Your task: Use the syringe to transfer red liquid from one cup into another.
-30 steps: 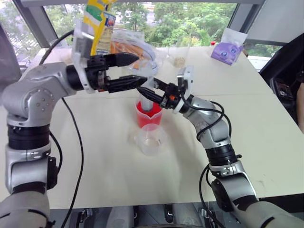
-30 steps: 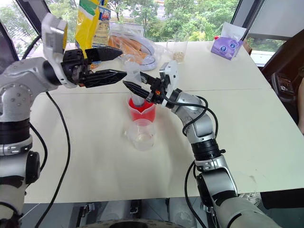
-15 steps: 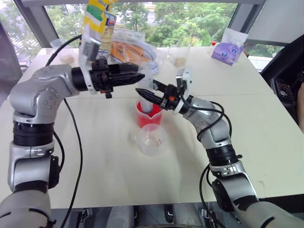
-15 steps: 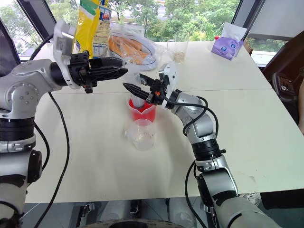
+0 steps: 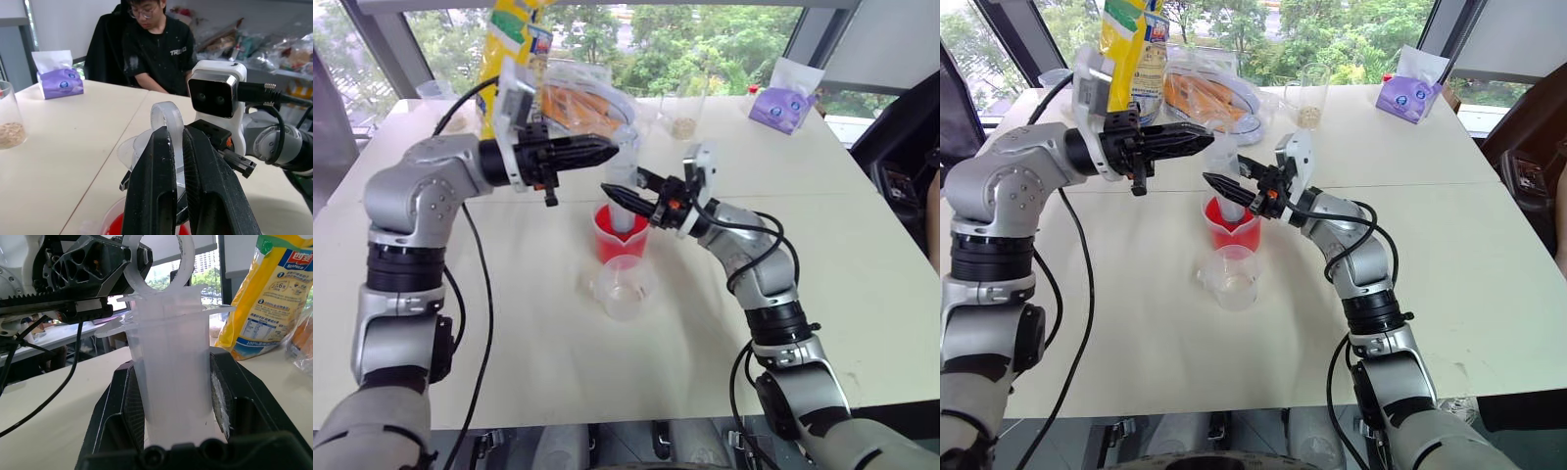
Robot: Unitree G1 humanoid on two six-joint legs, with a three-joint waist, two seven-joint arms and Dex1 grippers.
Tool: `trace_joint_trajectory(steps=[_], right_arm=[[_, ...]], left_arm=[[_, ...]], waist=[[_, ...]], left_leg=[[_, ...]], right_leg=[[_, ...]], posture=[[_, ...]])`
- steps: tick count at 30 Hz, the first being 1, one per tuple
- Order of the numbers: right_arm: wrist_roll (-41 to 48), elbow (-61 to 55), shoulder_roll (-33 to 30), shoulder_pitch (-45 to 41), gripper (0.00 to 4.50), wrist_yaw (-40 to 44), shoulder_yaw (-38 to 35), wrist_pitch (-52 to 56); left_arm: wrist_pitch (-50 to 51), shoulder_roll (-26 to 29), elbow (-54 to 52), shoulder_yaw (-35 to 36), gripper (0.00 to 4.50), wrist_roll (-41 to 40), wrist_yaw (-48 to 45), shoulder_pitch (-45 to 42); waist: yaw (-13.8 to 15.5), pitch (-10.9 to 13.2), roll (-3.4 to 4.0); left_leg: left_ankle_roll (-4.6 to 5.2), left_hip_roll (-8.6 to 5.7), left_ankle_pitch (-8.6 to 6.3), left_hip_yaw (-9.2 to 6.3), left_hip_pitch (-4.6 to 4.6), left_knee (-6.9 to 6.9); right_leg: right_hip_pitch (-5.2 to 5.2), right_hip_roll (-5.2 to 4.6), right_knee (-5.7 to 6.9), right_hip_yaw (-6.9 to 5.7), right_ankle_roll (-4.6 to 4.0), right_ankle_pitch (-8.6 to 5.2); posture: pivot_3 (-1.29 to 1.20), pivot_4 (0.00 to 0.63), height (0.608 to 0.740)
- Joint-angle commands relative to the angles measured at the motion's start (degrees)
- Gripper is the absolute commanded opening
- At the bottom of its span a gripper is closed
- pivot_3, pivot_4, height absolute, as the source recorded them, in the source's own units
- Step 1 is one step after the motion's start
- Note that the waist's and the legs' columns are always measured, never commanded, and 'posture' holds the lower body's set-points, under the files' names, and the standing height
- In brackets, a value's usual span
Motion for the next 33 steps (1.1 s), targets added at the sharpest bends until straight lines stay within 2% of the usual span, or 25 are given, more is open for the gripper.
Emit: trace_joint_trajectory(steps=[1,10,33], right_arm=[[1.4,-3.7,0.3,0.1,1.47,1.5,1.5,1.7],[1.2,-2.4,1.1,1.1,1.47,2.3,2.7,2.3],[-0.2,0.4,1.0,0.3,1.47,3.2,3.2,0.1]], left_arm=[[-1.2,-0.7,0.2,1.2,0.03,-0.6,-0.7,-4.3],[-2.0,-0.8,3.2,2.8,0.03,-0.2,-1.2,-9.0],[-2.5,-1.1,3.1,4.0,0.03,-0.1,-0.1,-10.1]], waist=[[0.0,0.0,0.0],[0.0,0.0,0.0],[0.0,0.0,0.0]], left_leg=[[0.0,0.0,0.0,0.0,0.0,0.0],[0.0,0.0,0.0,0.0,0.0,0.0],[0.0,0.0,0.0,-0.01,0.0,0.01]], right_leg=[[0.0,0.0,0.0,0.0,0.0,0.0],[0.0,0.0,0.0,0.0,0.01,0.01],[0.0,0.0,0.01,0.0,0.01,0.01]], posture=[[0.0,0.15,0.74],[0.0,0.15,0.74],[0.0,0.15,0.74]])
